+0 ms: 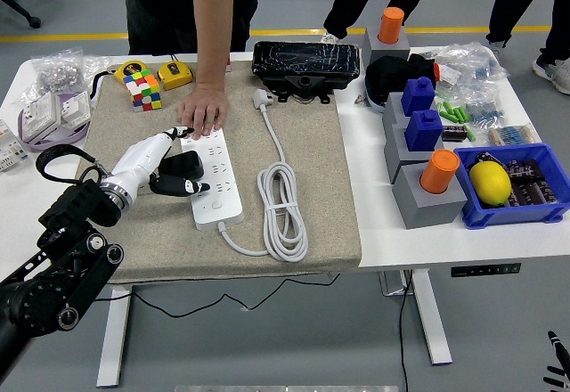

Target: Pick up the plug,place it near the board,insert it into the board,press the button

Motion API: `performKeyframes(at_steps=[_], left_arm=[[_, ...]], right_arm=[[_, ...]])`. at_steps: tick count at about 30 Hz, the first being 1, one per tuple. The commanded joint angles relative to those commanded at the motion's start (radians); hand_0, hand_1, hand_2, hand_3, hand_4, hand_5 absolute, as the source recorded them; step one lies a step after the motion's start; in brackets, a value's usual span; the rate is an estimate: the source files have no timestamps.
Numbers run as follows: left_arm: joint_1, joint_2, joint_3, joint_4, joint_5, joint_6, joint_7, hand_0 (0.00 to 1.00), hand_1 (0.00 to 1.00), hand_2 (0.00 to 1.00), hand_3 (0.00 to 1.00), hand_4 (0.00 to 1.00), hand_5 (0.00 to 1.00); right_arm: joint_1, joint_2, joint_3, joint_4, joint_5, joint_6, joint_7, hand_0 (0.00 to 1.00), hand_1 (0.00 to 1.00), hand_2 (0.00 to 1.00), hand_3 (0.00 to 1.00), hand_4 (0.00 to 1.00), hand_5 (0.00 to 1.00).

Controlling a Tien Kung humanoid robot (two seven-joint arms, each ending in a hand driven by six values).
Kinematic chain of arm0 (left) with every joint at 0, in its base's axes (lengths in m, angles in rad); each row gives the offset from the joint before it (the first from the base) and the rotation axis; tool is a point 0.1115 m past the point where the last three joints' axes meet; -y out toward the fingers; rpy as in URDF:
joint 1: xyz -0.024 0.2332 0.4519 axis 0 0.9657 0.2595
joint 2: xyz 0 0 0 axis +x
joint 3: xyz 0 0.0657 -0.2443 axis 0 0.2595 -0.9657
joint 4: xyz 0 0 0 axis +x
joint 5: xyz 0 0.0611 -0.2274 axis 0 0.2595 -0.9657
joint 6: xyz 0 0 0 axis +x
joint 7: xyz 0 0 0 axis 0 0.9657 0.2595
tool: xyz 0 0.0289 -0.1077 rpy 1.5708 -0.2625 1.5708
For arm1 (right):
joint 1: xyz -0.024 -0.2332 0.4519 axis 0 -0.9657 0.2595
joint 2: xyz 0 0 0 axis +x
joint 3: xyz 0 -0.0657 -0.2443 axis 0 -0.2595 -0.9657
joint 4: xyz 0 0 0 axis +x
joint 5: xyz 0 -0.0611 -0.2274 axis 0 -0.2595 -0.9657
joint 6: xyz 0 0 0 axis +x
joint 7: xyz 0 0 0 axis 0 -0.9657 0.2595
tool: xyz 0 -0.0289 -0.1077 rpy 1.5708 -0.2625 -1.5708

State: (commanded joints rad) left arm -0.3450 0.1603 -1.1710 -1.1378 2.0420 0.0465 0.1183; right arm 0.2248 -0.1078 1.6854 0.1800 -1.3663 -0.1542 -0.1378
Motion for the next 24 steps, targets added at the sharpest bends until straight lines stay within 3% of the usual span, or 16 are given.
performKeyframes(at_steps=[5,6,17,18,24], left_arm=[[-0.002,-0.003,0.001,0.015,-0.004,0.016,-0.005,0.712,0.788,0.772,0.768,0.998,0.265],[-0.003,-0.003,0.002,0.017,-0.004,0.018,-0.006,0.656,0.731,0.718,0.717,0.998,0.263],[-0.010,-0.007,0.005,0.048,0.011,0.055,-0.010,0.671,0.721,0.703,0.694,0.998,0.247],[-0.010,-0.008,0.005,0.049,0.011,0.057,-0.012,0.631,0.676,0.652,0.608,0.998,0.199],[-0.012,-0.007,0.007,0.054,0.023,0.059,-0.009,0.604,0.663,0.628,0.585,0.998,0.186]], right_arm=[[0.000,0.000,0.001,0.000,0.000,0.000,0.001,0.998,0.846,0.745,0.777,0.998,0.998],[0.000,0.000,0.001,0.000,-0.001,0.000,0.001,0.998,0.846,0.745,0.778,0.998,0.998],[0.002,-0.002,0.000,0.000,0.002,-0.002,0.002,0.998,0.845,0.745,0.779,0.998,0.998],[0.002,-0.002,0.001,0.000,0.002,-0.002,0.002,0.998,0.845,0.745,0.779,0.998,0.998],[0.002,-0.003,0.000,0.000,0.001,-0.002,0.002,0.998,0.845,0.745,0.783,0.998,0.998]])
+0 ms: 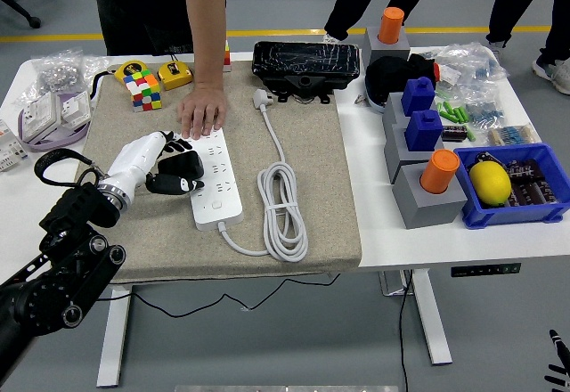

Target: Pick up the plug,place it near the board,insert it into the board,press the button

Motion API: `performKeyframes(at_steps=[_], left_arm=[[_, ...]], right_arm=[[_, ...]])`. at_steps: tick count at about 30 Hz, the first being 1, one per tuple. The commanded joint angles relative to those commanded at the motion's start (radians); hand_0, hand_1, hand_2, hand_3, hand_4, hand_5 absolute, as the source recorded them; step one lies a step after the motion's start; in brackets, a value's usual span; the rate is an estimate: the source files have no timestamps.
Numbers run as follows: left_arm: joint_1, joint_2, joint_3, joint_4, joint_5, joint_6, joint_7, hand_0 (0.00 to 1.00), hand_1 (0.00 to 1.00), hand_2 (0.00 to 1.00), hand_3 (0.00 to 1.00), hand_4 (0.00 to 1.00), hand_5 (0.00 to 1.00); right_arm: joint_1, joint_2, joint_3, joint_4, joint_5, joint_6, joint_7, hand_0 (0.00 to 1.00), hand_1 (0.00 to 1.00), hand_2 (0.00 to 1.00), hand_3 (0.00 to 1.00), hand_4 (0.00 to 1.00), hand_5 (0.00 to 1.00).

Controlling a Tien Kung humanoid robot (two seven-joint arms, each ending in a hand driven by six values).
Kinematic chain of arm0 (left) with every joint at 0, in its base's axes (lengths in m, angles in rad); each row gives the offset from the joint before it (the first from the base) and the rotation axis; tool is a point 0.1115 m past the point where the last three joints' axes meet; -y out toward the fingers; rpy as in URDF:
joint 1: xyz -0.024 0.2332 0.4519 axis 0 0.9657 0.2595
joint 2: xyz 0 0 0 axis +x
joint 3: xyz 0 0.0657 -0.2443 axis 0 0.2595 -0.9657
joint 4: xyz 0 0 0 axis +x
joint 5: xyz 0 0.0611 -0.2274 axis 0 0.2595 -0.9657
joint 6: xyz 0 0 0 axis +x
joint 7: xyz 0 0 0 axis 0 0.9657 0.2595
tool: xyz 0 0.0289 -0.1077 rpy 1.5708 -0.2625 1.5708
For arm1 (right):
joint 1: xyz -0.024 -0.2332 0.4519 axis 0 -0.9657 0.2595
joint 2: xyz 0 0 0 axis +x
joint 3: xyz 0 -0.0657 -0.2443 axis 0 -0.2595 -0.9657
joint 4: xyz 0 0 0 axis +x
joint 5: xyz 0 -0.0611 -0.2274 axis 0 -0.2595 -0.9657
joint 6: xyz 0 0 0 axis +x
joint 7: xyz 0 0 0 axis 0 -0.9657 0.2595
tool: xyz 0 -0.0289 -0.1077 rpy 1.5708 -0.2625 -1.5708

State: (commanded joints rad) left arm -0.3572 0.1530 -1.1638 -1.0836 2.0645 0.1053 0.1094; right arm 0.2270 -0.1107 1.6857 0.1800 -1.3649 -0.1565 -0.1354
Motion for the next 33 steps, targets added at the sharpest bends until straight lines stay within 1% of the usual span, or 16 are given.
performKeyframes(at_steps=[5,6,11,12,17,18,23,24,29,30,33], left_arm=[[0.001,0.001,0.006,0.005,0.009,0.002,0.003,0.604,0.663,0.628,0.585,0.998,0.186],[0.002,0.001,0.006,0.005,0.010,0.004,0.003,0.543,0.638,0.602,0.561,0.978,0.143],[0.005,0.002,0.007,0.000,0.031,0.009,0.007,0.543,0.638,0.602,0.561,0.978,0.143],[0.005,0.002,0.006,0.000,0.032,0.010,0.006,0.420,0.562,0.570,0.556,0.947,0.002],[0.008,0.005,0.011,-0.002,0.040,0.008,0.008,0.420,0.562,0.570,0.556,0.947,0.002],[0.008,0.005,0.010,-0.002,0.045,0.006,0.009,0.386,0.481,0.560,0.561,0.972,0.002],[0.008,0.006,0.013,-0.003,0.059,0.014,0.014,0.386,0.481,0.560,0.561,0.972,0.002],[0.006,0.006,0.013,-0.002,0.057,0.017,0.014,0.373,0.437,0.545,0.559,0.944,0.002],[-0.002,0.006,0.013,0.000,0.051,0.028,0.014,0.373,0.437,0.545,0.559,0.944,0.002],[-0.003,0.006,0.013,0.001,0.049,0.030,0.013,0.358,0.394,0.520,0.544,0.795,0.002],[-0.010,0.005,0.012,0.003,0.050,0.031,0.016,0.358,0.394,0.520,0.544,0.795,0.002]], right_arm=[[-0.002,0.000,0.002,0.000,-0.002,-0.001,-0.001,0.998,0.845,0.745,0.783,0.998,0.998],[-0.002,0.000,0.001,0.000,-0.001,-0.001,0.000,0.998,0.843,0.745,0.786,0.998,0.998],[-0.004,0.000,0.003,0.000,-0.001,-0.001,-0.001,0.998,0.843,0.745,0.786,0.998,0.998],[-0.004,0.000,0.003,0.000,-0.001,-0.001,-0.001,0.998,0.843,0.745,0.786,0.998,0.998],[-0.005,-0.001,0.004,0.000,-0.001,-0.001,-0.001,0.998,0.843,0.745,0.786,0.998,0.998],[-0.005,-0.001,0.003,0.000,0.000,-0.001,0.000,0.998,0.843,0.745,0.784,0.998,0.998],[-0.006,-0.001,0.005,0.000,-0.001,-0.001,0.000,0.998,0.843,0.745,0.784,0.998,0.998],[-0.005,-0.001,0.005,0.000,0.000,-0.001,0.000,0.998,0.843,0.745,0.787,0.998,0.998],[-0.002,-0.003,0.003,0.000,0.001,-0.001,-0.001,0.998,0.843,0.745,0.787,0.998,0.998],[-0.001,-0.003,0.002,0.000,0.002,-0.001,-0.001,0.998,0.843,0.745,0.787,0.998,0.998],[-0.001,-0.003,0.004,0.000,0.000,-0.001,-0.002,0.998,0.843,0.745,0.787,0.998,0.998]])
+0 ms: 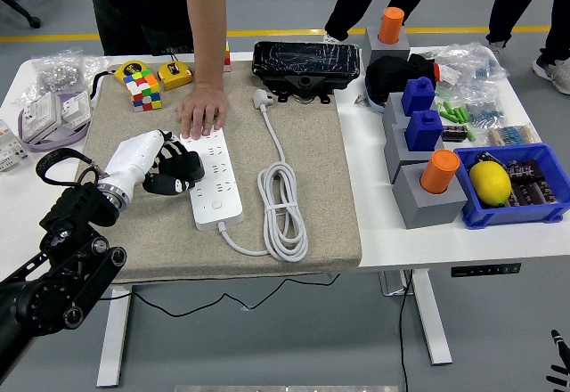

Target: Pick up the plug,place it near the board,insert it into the board,press the button

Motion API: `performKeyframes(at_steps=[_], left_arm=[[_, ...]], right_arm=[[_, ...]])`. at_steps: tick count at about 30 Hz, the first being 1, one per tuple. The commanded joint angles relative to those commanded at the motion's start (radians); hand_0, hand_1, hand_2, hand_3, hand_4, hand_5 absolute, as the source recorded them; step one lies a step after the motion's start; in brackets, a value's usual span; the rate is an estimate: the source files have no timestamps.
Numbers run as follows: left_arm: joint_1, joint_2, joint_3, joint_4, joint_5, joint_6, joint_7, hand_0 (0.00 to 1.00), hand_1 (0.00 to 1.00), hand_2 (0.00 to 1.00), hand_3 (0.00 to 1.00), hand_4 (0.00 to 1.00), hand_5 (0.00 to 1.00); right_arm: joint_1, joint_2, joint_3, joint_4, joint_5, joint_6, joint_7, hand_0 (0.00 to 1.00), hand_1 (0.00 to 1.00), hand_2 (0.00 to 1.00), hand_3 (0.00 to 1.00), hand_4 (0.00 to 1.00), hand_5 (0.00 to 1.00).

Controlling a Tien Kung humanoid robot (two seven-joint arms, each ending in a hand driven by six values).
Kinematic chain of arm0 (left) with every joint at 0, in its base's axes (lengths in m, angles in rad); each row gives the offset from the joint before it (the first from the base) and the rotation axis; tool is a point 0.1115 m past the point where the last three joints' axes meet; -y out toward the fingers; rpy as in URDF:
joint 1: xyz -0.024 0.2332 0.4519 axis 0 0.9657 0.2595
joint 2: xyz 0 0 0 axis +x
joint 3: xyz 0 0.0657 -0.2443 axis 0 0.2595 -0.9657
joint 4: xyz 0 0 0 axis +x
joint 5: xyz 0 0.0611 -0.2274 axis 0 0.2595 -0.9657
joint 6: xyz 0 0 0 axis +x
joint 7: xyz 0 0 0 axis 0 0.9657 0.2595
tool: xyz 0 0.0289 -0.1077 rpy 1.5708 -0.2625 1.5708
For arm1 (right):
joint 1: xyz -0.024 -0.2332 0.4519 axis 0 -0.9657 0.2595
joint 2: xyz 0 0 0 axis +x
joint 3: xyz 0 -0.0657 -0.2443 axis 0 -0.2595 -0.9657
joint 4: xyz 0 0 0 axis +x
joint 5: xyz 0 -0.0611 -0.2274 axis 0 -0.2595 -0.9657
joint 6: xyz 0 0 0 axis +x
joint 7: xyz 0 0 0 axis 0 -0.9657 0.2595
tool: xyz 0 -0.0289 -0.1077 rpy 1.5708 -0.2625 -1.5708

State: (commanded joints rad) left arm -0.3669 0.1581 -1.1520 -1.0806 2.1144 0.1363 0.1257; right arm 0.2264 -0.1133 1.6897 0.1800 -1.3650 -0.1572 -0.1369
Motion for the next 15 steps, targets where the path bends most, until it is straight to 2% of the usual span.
performKeyframes(at_steps=[8,9,14,15], left_arm=[[-0.002,-0.001,-0.001,0.004,0.007,-0.010,0.006,0.354,0.385,0.515,0.534,0.787,0.002],[-0.002,-0.001,0.000,0.003,0.008,-0.010,0.008,0.350,0.306,0.426,0.467,0.715,0.002],[-0.003,-0.001,-0.002,0.006,-0.004,-0.005,0.010,0.350,0.306,0.426,0.467,0.715,0.002],[-0.004,-0.001,-0.002,0.007,-0.009,-0.004,0.009,0.337,0.226,0.313,0.342,0.646,0.074]], right_arm=[[0.002,-0.001,-0.002,0.000,0.002,-0.002,0.001,0.998,0.843,0.745,0.788,0.998,0.998],[0.002,-0.001,-0.002,0.000,0.002,-0.002,0.001,0.998,0.843,0.745,0.788,0.998,0.998],[0.002,-0.001,-0.001,0.000,0.002,-0.003,0.001,0.998,0.843,0.745,0.788,0.998,0.998],[0.002,-0.001,-0.001,0.000,0.002,-0.003,0.001,0.998,0.843,0.745,0.788,0.998,0.998]])
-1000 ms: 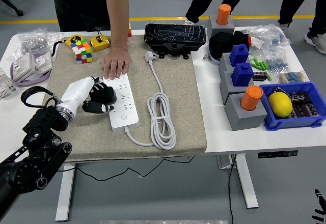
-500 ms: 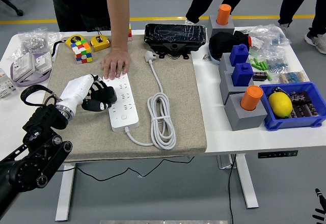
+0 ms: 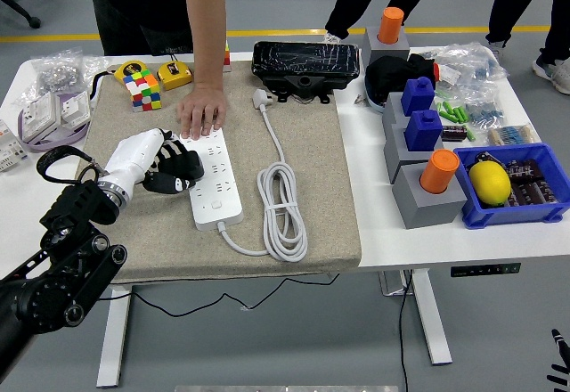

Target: Pick up the plug,place it near the board,insert it into the board,press the button

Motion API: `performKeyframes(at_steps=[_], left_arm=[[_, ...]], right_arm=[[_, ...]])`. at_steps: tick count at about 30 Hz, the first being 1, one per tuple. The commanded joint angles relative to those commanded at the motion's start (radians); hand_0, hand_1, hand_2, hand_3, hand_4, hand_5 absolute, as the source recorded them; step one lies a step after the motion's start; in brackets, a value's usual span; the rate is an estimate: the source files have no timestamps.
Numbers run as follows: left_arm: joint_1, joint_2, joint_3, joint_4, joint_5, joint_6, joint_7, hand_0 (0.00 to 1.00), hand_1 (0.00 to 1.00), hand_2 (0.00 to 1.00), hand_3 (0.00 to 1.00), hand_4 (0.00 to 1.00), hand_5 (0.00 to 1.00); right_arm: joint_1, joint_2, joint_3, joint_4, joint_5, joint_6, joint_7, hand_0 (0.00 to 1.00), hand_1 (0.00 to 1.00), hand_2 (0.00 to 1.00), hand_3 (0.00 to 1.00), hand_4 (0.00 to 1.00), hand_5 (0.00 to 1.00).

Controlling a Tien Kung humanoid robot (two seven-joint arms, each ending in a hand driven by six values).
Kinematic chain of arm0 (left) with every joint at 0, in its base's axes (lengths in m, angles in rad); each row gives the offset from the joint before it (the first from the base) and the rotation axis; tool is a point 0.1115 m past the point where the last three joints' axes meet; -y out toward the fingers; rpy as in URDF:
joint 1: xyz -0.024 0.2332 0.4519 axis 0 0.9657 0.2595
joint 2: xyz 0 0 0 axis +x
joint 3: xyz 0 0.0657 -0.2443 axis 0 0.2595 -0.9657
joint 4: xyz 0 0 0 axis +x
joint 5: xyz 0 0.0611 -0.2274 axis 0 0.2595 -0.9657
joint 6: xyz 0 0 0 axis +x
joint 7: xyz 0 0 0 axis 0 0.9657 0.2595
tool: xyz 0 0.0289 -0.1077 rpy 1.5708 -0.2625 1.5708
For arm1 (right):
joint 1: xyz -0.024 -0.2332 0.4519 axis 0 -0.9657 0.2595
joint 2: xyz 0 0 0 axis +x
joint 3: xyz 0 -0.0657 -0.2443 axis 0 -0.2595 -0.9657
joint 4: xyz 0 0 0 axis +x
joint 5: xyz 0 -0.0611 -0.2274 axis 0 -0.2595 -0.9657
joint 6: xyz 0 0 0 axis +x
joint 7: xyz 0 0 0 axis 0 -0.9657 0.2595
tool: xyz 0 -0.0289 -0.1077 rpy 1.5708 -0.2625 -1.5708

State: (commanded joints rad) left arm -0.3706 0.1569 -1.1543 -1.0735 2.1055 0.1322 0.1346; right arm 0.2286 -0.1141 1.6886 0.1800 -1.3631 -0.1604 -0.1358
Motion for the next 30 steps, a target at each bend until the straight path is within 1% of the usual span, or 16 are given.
performKeyframes(at_steps=[5,6,7,17,18,24,30], left_arm=[[-0.001,-0.001,-0.005,0.001,-0.014,0.002,-0.007,0.337,0.226,0.313,0.342,0.646,0.074],[0.000,-0.001,-0.007,-0.001,-0.013,0.002,-0.007,0.336,0.213,0.290,0.316,0.669,0.069],[0.000,-0.001,-0.009,-0.003,-0.012,0.000,-0.007,0.336,0.213,0.290,0.316,0.669,0.069],[0.013,-0.006,-0.044,-0.033,0.022,-0.015,0.004,0.335,0.212,0.283,0.306,0.656,0.067],[0.015,-0.006,-0.051,-0.040,0.025,-0.018,0.005,0.336,0.208,0.277,0.303,0.636,0.087],[0.026,-0.001,-0.088,-0.088,0.042,-0.029,0.006,0.335,0.207,0.275,0.305,0.637,0.086],[0.037,0.012,-0.129,-0.148,0.050,-0.037,0.004,0.336,0.207,0.274,0.307,0.639,0.085]], right_arm=[[0.001,0.000,0.001,0.000,0.001,-0.001,0.000,0.998,0.843,0.745,0.788,0.998,0.998],[0.001,0.000,0.000,0.000,0.001,-0.001,0.000,0.998,0.843,0.745,0.788,0.998,0.998],[0.001,0.000,0.000,0.000,0.001,0.000,0.000,0.998,0.843,0.745,0.788,0.998,0.998],[-0.004,0.002,0.003,0.000,-0.002,0.000,-0.002,0.998,0.843,0.746,0.788,0.998,0.998],[-0.004,0.003,0.003,0.000,-0.002,0.000,-0.002,0.998,0.843,0.745,0.789,0.998,0.998],[-0.005,0.003,0.002,0.000,-0.001,-0.001,-0.003,0.998,0.843,0.745,0.789,0.998,0.998],[-0.006,0.003,0.003,0.000,-0.001,-0.002,-0.004,0.998,0.843,0.745,0.790,0.998,0.998]])
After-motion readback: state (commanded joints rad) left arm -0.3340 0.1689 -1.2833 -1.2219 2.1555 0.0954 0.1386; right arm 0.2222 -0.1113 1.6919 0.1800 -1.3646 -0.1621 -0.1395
